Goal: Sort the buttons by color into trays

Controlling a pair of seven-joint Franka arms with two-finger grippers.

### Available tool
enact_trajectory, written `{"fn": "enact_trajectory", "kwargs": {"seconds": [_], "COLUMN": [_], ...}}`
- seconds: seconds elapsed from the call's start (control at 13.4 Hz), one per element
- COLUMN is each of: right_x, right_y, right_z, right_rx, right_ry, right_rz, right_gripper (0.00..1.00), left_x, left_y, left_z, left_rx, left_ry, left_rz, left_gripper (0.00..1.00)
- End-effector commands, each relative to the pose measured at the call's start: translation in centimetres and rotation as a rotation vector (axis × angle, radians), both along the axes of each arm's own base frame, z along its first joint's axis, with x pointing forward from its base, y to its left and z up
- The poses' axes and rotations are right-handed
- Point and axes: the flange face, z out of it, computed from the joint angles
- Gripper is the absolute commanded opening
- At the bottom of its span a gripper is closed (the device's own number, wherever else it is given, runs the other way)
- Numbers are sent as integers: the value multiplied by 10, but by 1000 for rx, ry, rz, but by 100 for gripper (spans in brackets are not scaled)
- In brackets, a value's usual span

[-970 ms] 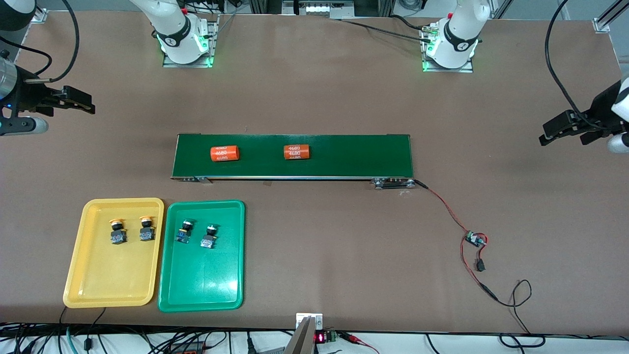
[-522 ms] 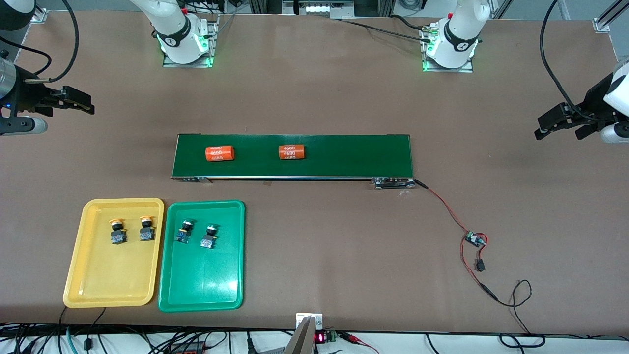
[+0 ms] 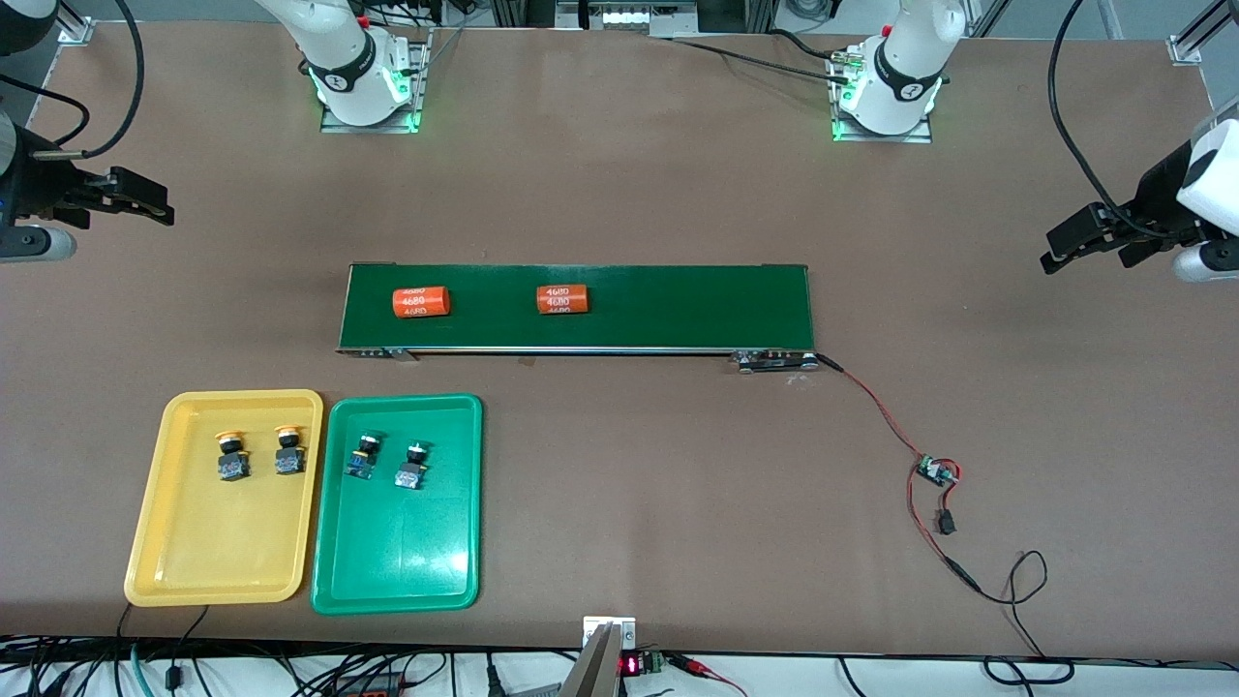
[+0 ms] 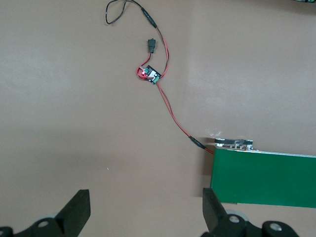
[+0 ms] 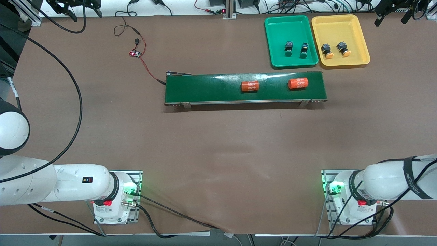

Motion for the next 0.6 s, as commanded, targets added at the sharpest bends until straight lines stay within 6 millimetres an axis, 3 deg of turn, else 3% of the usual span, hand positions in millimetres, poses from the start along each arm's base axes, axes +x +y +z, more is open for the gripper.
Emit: {"fn": "enact_trajectory", "kwargs": {"seconds": [0.0, 0.52], "right_x": [-2, 0], "right_y": [-2, -1], "right_z": [7, 1], "right_rx": [-15, -8], "right_ry": [1, 12], "right_rz": [-29, -14], "right_gripper": [100, 100], "left_x": [-7, -5], "left_y": [0, 1], "left_z": [7, 5], "left_rx": [6, 10], "left_ry": [-2, -8], "left_rz": [5, -42], "left_gripper": [100, 100]}}
